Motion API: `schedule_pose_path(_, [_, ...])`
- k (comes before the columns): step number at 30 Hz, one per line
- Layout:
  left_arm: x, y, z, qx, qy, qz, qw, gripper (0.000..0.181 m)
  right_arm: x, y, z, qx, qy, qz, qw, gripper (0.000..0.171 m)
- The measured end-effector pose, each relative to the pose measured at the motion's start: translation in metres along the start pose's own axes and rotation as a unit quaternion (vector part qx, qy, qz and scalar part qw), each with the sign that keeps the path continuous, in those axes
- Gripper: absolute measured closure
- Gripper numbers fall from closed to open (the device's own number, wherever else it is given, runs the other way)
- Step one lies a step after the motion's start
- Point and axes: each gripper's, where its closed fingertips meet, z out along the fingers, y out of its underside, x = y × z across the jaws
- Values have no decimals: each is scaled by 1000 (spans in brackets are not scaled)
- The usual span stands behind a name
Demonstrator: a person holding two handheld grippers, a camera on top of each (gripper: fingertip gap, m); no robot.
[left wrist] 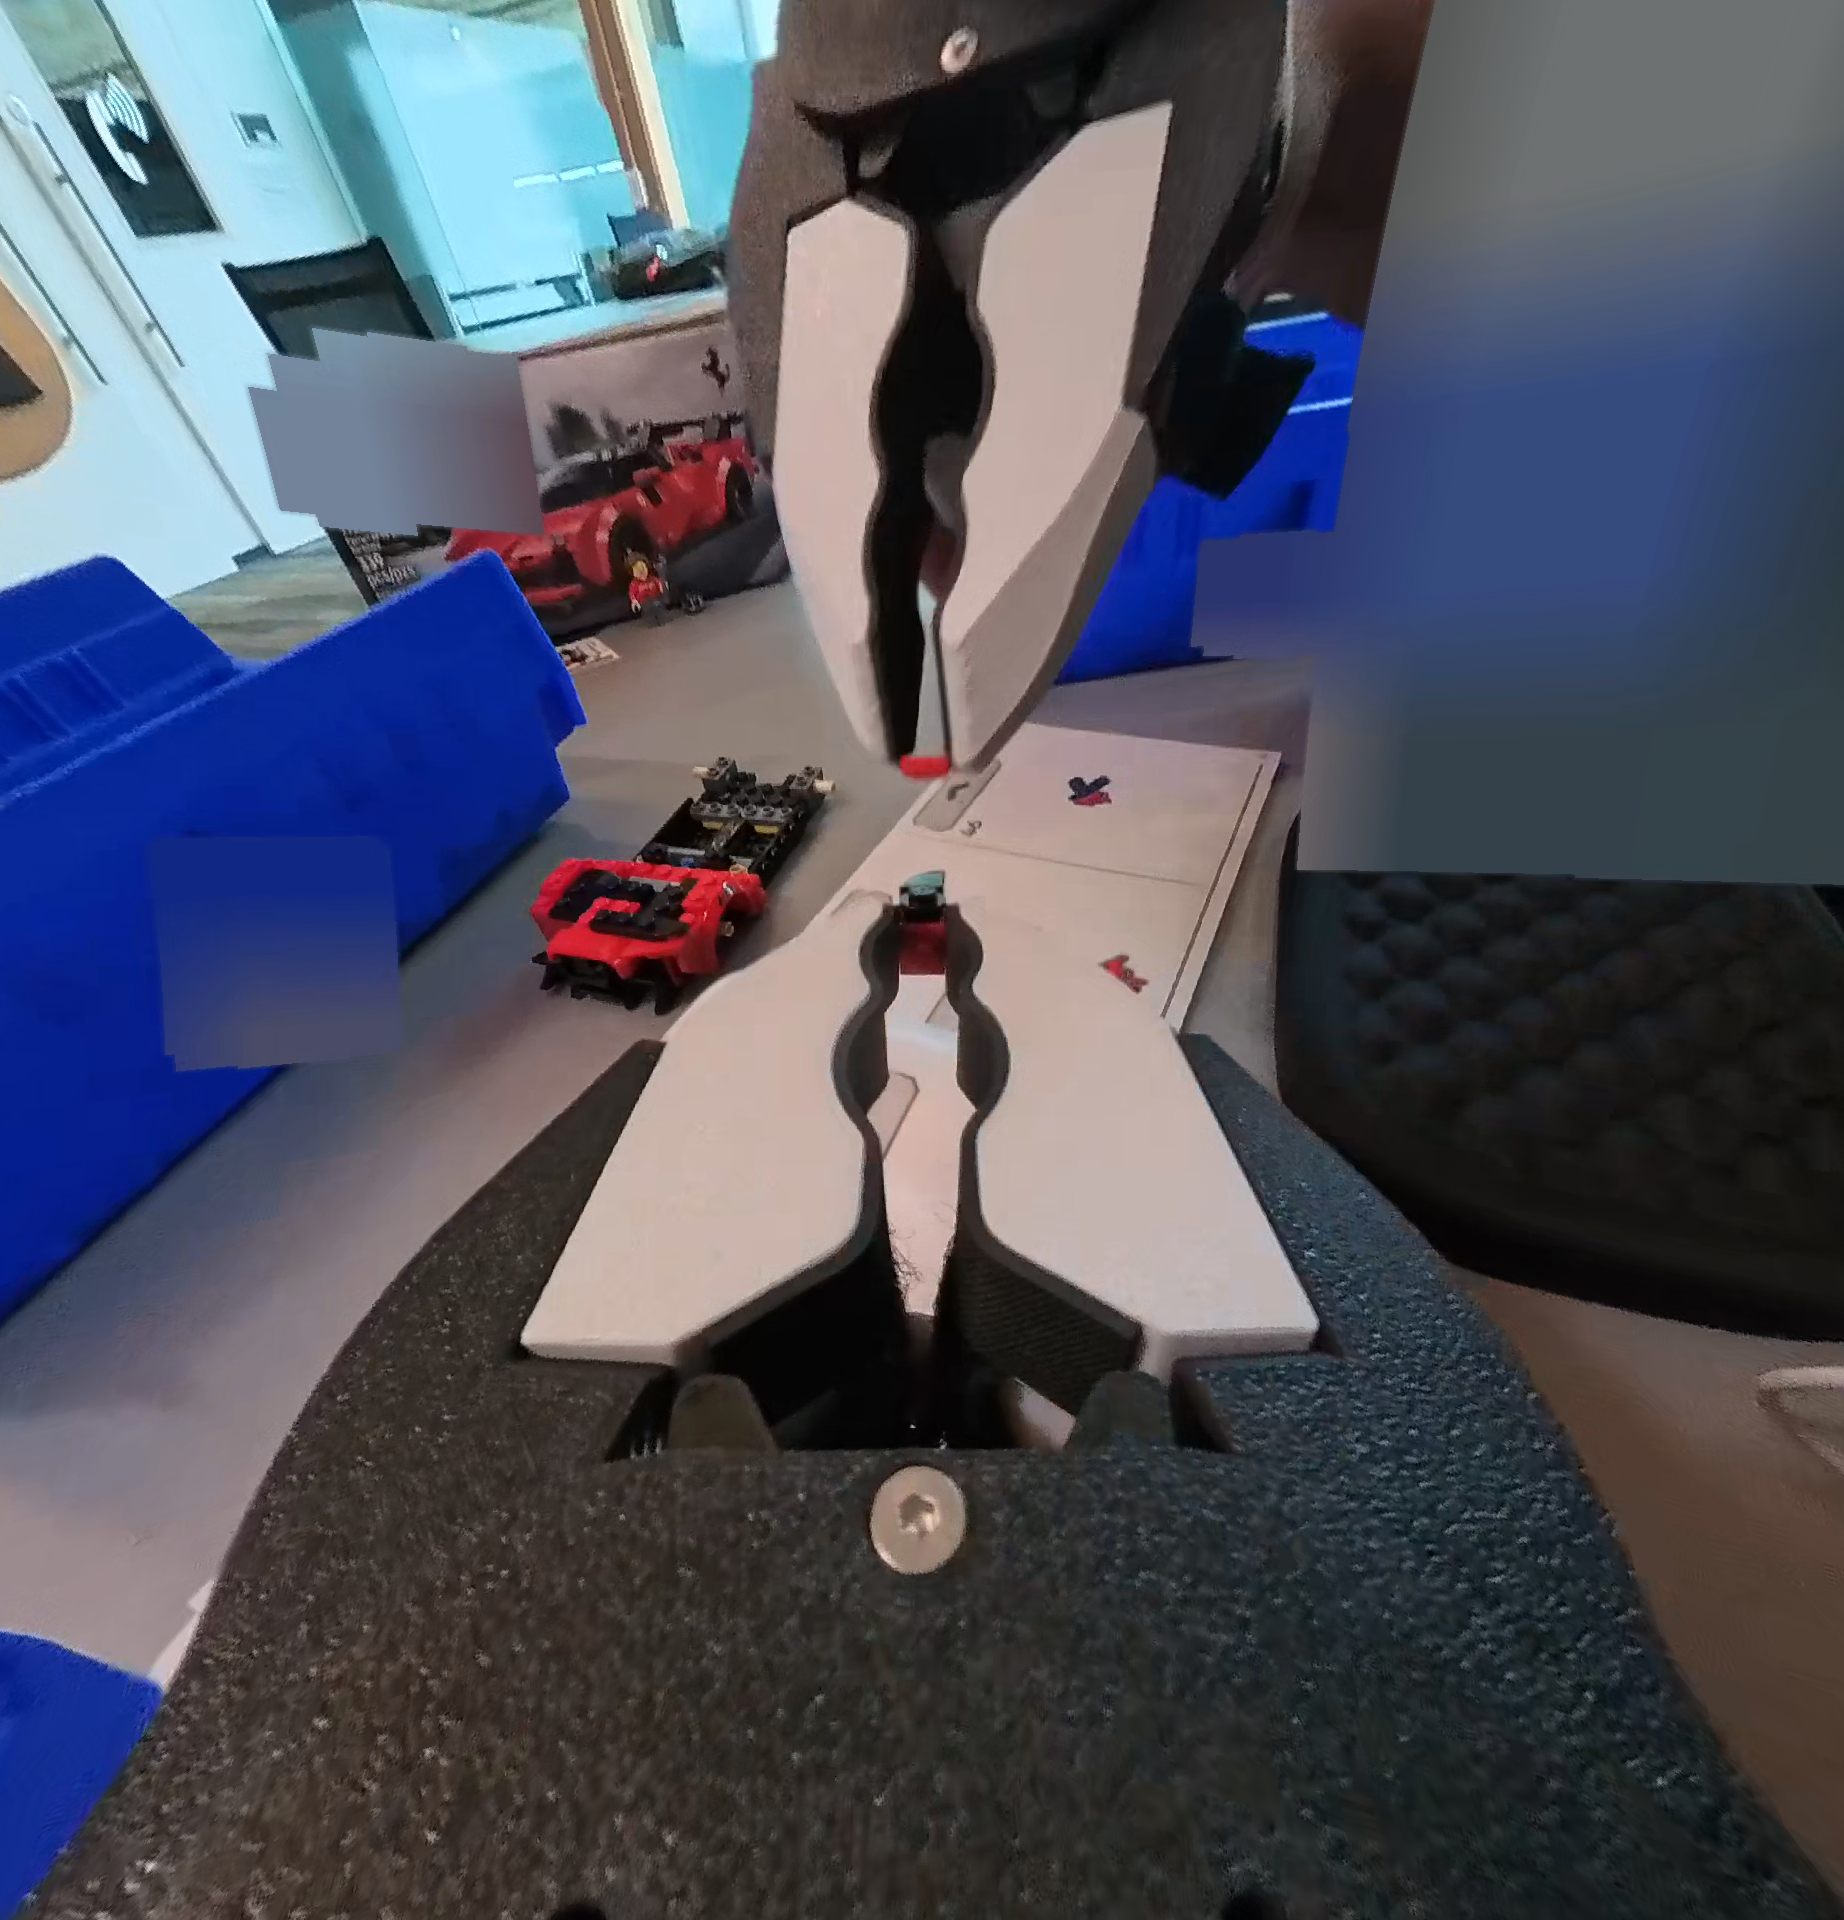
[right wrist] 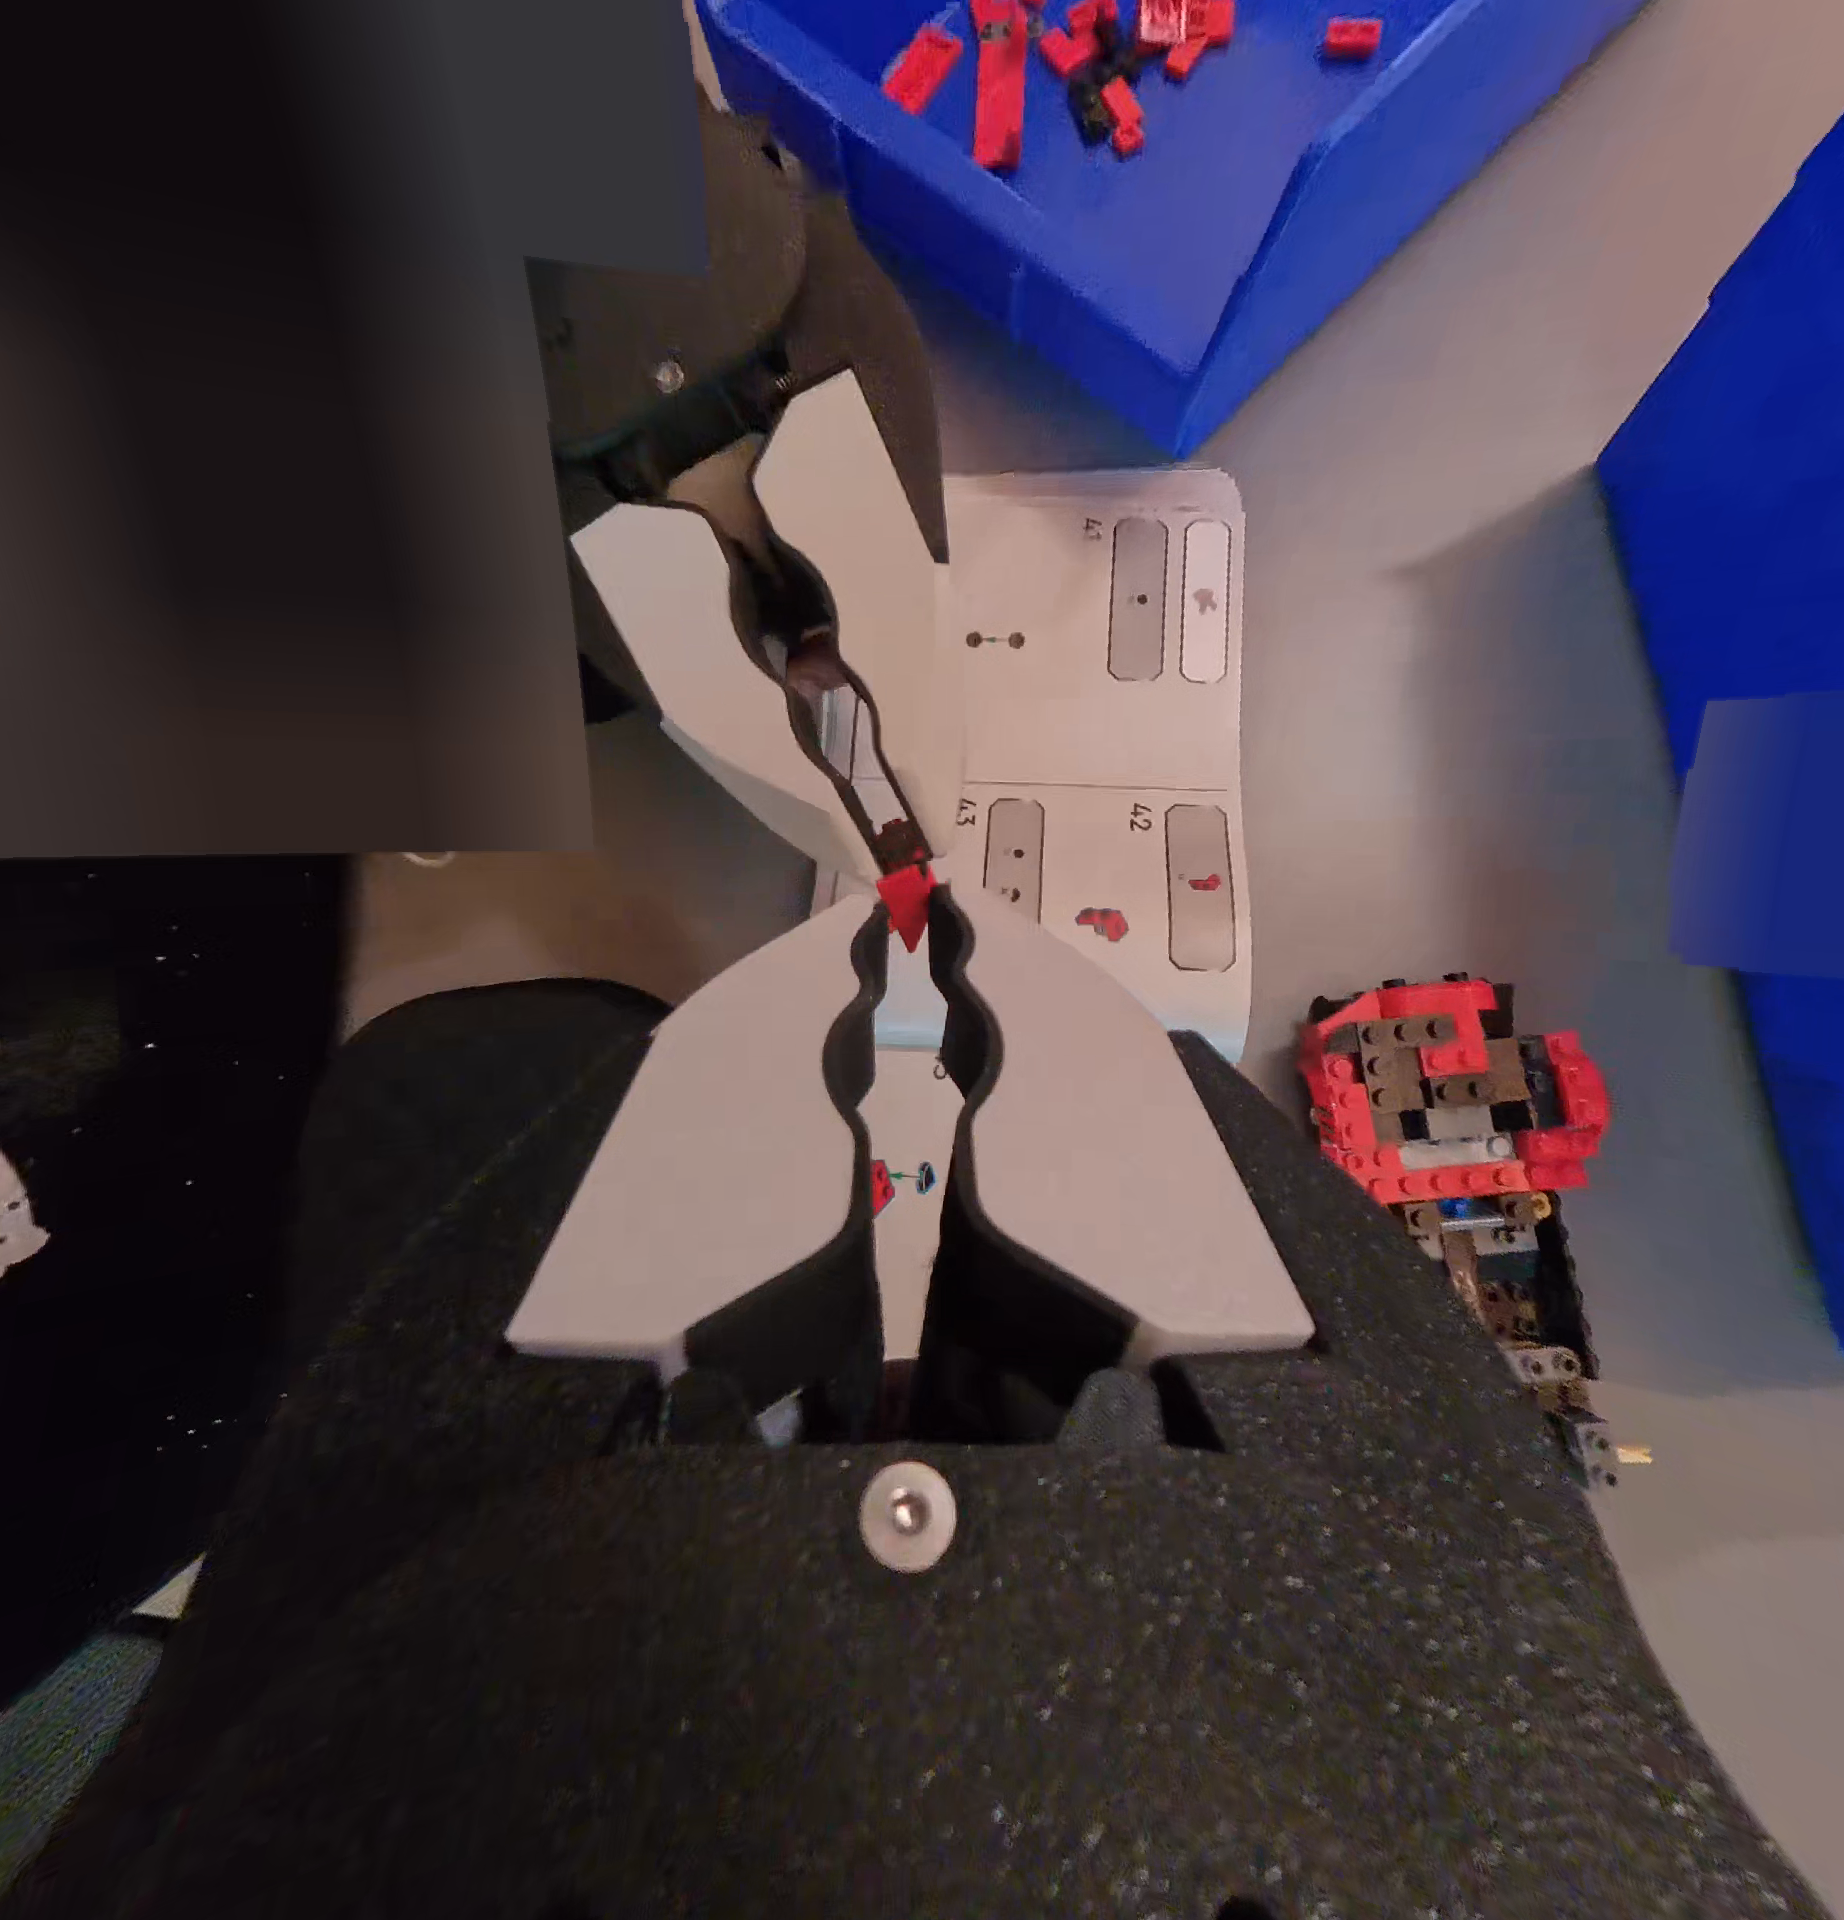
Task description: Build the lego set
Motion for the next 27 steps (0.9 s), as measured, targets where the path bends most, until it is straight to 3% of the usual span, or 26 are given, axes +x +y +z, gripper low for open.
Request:
schedule_pose_path(12, [0, -13, -5, 31, -14, 18, 999, 174, -6, -7, 9, -102, 33, 11, 994, 163])
schedule_pose_path(27, [2, -14, -6, 35, -9, 12, 999, 174, -9, -9, 9, -136, 52, 3, 989, 163])
